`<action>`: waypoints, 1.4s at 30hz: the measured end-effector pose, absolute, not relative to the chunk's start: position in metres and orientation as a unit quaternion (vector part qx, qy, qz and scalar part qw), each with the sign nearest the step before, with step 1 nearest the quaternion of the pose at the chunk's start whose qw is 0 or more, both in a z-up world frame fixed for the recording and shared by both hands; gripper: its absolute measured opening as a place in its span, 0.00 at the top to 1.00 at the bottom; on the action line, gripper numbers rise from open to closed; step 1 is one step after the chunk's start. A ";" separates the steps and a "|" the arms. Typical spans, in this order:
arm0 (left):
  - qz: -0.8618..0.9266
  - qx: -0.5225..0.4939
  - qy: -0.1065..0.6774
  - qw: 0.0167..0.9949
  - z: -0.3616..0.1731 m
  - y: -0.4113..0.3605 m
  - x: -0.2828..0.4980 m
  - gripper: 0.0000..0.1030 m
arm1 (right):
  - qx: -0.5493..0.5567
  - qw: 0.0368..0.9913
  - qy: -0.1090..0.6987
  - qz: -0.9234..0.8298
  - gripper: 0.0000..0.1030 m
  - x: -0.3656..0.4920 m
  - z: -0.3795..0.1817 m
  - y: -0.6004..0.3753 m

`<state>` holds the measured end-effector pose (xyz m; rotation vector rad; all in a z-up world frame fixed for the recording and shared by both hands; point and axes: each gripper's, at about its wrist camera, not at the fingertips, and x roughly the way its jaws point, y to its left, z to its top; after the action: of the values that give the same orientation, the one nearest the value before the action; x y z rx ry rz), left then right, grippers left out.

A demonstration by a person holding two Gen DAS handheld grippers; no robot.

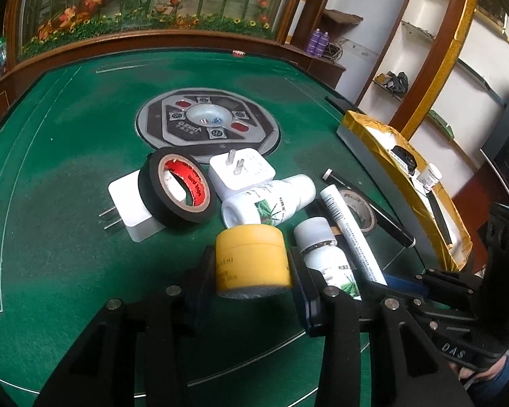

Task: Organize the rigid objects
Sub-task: 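Move both tools back toward the yellow tape roll and white bottles, then grasp the white tube with the right tool while the left grasps the green-labelled white bottle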

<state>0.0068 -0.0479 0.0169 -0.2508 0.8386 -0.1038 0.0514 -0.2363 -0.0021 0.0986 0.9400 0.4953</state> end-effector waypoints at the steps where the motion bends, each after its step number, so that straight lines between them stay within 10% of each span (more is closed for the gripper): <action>1: -0.051 -0.121 0.404 0.905 0.018 -0.048 0.006 0.59 | 0.056 0.860 0.449 0.238 0.86 0.052 -0.003 -0.238; 42: -0.091 -0.111 0.372 0.917 0.031 -0.100 0.002 0.59 | 0.083 0.926 0.327 0.169 0.86 0.010 0.032 -0.264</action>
<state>0.0023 -0.0999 0.0309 -0.2290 0.7663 -0.1866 0.0103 -0.2638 0.0322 0.1705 0.6697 0.3464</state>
